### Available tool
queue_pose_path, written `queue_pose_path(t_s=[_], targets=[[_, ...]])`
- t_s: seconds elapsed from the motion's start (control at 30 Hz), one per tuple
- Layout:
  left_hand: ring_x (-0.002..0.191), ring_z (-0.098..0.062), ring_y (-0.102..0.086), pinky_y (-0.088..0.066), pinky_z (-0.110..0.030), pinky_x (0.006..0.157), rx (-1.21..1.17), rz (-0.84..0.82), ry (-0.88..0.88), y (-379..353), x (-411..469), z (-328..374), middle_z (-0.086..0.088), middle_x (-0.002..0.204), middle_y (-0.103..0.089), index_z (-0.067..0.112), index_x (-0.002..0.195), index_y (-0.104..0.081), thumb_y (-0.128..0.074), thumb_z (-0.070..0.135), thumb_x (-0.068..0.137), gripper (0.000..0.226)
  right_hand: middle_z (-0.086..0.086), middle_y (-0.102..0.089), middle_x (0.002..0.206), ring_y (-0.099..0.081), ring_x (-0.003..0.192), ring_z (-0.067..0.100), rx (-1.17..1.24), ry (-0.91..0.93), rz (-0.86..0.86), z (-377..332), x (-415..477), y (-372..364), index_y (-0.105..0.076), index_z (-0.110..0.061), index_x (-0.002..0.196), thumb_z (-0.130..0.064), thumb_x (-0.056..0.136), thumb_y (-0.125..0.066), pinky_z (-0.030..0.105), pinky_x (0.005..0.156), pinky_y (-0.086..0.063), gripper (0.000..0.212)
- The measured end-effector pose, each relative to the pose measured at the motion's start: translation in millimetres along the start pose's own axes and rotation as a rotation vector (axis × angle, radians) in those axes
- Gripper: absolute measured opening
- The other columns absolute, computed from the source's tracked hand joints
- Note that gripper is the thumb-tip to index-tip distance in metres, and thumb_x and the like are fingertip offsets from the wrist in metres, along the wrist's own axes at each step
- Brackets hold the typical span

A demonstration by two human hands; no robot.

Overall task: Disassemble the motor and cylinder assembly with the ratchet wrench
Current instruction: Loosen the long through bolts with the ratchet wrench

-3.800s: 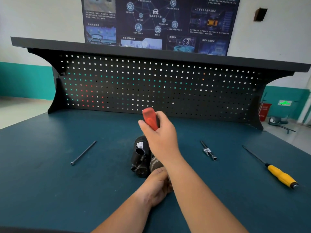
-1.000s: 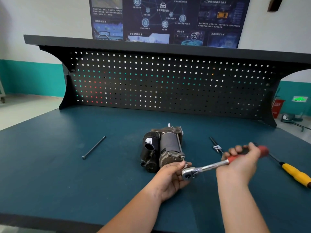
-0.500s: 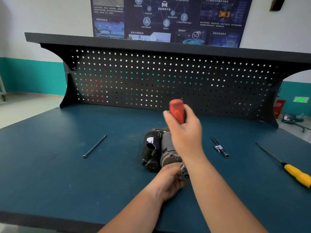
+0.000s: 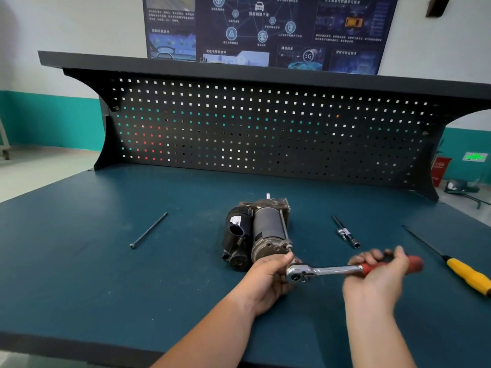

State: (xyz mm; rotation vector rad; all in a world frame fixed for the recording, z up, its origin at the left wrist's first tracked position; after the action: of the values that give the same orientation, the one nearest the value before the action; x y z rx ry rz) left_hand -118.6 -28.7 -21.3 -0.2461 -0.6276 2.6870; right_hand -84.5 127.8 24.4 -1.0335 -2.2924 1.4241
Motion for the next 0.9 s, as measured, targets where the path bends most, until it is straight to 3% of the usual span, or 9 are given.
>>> queue_pose_path(t_s=[0.1,0.23,0.37,0.47,0.9], targets=[[0.062,-0.011,-0.063,-0.051,-0.021,0.063,0.125,0.048,-0.043,3,-3,2,0.001,0.069,-0.069,0.017,0.062,-0.074,-0.059,0.024,0.09,0.032,-0.01,-0.041,0.05,-0.036,0.042,0.006,-0.058,0.092,-0.067,-6,-3,-13,-0.041,-0.023,0.077,-0.032,0.095,-0.046,0.018,0.045,-0.033,0.021],[0.071,-0.007,-0.062,-0.048,-0.021,0.07,0.333,0.219,-0.212,20,-9,7,0.005,0.073,-0.07,0.016,0.076,-0.073,-0.067,0.029,0.086,0.018,-0.009,-0.043,0.05,-0.038,0.043,0.007,-0.114,0.243,-0.199,-10,-11,-28,-0.041,-0.022,0.08,-0.027,0.095,-0.047,0.017,0.045,-0.036,0.018],[0.077,-0.01,-0.069,-0.053,-0.027,0.076,0.296,0.245,-0.223,22,-6,9,-0.001,0.079,-0.075,0.018,0.072,-0.074,-0.066,0.022,0.087,0.018,-0.01,-0.044,0.049,-0.039,0.041,0.007,-0.137,0.313,-0.246,-9,-17,-39,-0.04,-0.02,0.081,-0.024,0.097,-0.047,0.018,0.045,-0.035,0.018],[0.073,-0.011,-0.069,-0.053,-0.026,0.073,0.299,0.278,-0.259,21,-3,10,-0.001,0.076,-0.074,0.019,0.067,-0.074,-0.067,0.021,0.086,0.019,-0.01,-0.044,0.049,-0.04,0.042,0.007,-0.132,0.319,-0.27,-9,-16,-47,-0.041,-0.021,0.081,-0.022,0.097,-0.049,0.02,0.044,-0.035,0.017],[0.076,-0.014,-0.069,-0.052,-0.026,0.07,0.311,0.281,-0.185,32,26,29,-0.002,0.082,-0.075,0.014,0.081,-0.073,-0.062,0.022,0.09,0.017,-0.012,-0.046,0.05,-0.039,0.042,0.005,-0.205,0.337,-0.479,18,-3,-94,-0.041,-0.019,0.079,-0.013,0.097,-0.05,0.018,0.042,-0.034,0.021]])
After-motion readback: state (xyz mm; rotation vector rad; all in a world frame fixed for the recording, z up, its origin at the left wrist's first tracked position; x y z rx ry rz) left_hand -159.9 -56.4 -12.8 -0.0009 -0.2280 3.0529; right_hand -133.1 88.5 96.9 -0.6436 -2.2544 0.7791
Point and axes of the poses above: each hand's wrist, its own x-axis towards the middle knuckle, its own y-axis out of the back of the hand, z = x × y, the point moved 4 cm from there along x, towards the middle knuckle
